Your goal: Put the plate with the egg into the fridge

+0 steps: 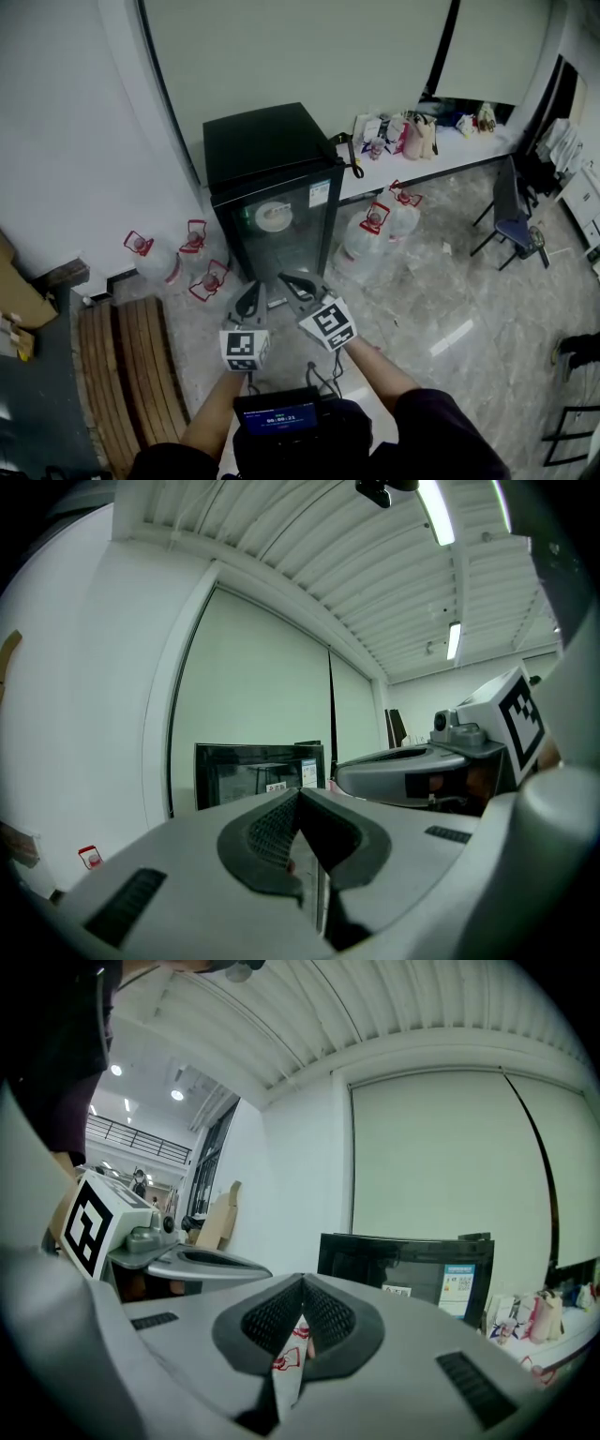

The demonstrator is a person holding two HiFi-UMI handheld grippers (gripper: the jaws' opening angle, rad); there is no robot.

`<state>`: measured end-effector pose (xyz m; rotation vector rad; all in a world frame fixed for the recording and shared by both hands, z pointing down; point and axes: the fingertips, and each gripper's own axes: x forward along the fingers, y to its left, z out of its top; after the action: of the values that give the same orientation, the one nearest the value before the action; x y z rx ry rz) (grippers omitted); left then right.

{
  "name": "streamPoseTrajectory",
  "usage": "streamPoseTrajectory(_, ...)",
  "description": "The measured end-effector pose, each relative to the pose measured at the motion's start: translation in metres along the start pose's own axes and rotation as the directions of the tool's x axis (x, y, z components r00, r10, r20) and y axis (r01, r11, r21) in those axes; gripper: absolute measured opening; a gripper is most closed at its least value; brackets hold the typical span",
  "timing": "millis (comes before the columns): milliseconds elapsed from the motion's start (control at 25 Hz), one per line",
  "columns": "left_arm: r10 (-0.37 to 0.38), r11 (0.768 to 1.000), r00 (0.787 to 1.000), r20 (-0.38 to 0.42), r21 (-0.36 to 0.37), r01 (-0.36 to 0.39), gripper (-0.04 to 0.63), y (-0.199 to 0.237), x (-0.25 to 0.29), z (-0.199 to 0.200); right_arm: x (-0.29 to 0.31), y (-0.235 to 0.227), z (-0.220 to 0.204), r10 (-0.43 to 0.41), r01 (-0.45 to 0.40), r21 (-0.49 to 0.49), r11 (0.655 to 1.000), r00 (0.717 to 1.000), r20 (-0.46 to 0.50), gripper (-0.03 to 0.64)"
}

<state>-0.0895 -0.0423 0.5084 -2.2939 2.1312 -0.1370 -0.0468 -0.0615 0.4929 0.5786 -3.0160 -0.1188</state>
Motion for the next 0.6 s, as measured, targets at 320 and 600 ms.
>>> streamPoseTrajectory(320,-0.022,1.000,1.000,-0.005,-0.001,0.022,0.011,-0.014,0.007,0.001,-0.011,-0.012,0.003,-0.027,0.027,0.004,1.000,1.000,0.000,0.008)
streamPoseTrajectory(600,-0.022,1.000,1.000,-0.008,0.001,0.022,0.009,-0.016,0.006,0.000,-0.014,-0.011,0.001,-0.023,0.023,0.004,1.000,1.000,-0.001,0.008)
